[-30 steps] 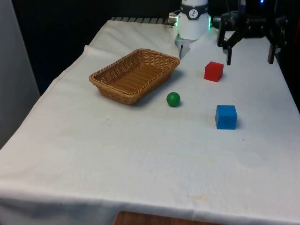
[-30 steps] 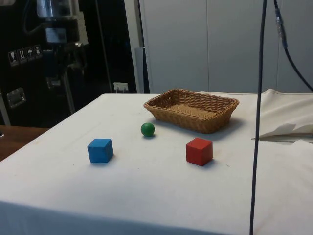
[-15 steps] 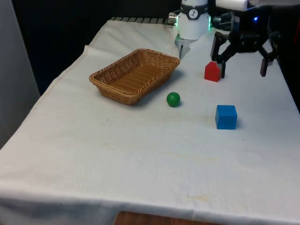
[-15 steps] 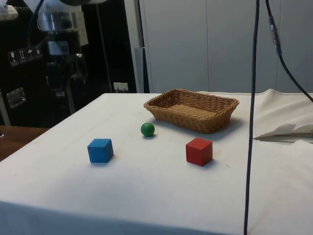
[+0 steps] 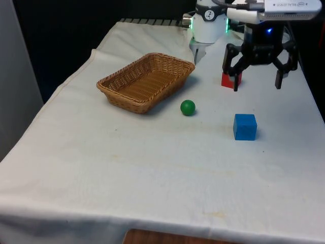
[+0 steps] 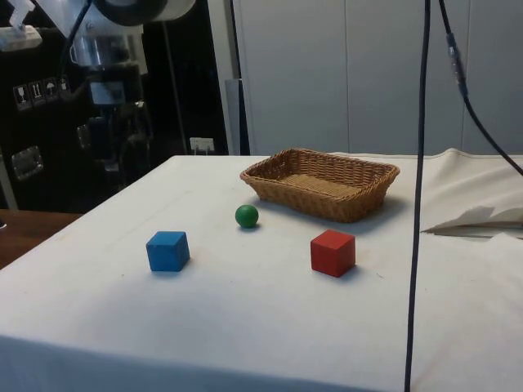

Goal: Place all non-red objects into the basket.

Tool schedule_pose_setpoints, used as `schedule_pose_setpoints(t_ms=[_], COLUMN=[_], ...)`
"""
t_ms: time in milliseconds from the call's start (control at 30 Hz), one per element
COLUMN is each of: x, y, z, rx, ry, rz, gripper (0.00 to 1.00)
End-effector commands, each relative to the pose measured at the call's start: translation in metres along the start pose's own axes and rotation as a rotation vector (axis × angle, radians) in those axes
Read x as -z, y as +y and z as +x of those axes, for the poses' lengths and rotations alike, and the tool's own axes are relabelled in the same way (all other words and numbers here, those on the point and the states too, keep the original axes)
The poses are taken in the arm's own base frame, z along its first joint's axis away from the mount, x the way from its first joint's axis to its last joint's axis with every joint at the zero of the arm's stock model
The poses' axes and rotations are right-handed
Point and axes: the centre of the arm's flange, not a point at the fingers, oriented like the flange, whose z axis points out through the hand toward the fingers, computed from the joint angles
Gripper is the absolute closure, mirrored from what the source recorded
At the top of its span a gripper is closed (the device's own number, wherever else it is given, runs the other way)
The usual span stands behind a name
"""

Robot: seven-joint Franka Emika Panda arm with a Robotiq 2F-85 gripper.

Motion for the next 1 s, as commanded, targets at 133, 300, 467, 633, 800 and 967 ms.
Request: schedule_pose_setpoints(t_ms=[133, 300, 467, 633, 800, 967], x=[-0.008, -0.02, -0.031, -0.041, -0.052, -0.059], y=[-0.004, -0.003, -0.003, 0.002, 0.01, 0.016], z=[-0.005, -0.01, -0.014, -0.019, -0.025, -0.03], rx=[0.002, 0.002, 0.003, 0.0, -0.004, -0.009], ry=[0.0, -0.001, 0.001, -0.001, -0.001, -0.001], rz=[0.008, 0.01, 0.011, 0.01, 0.01, 0.016], gripper=[0.0, 0.0, 0.0, 0.0, 0.0, 0.0])
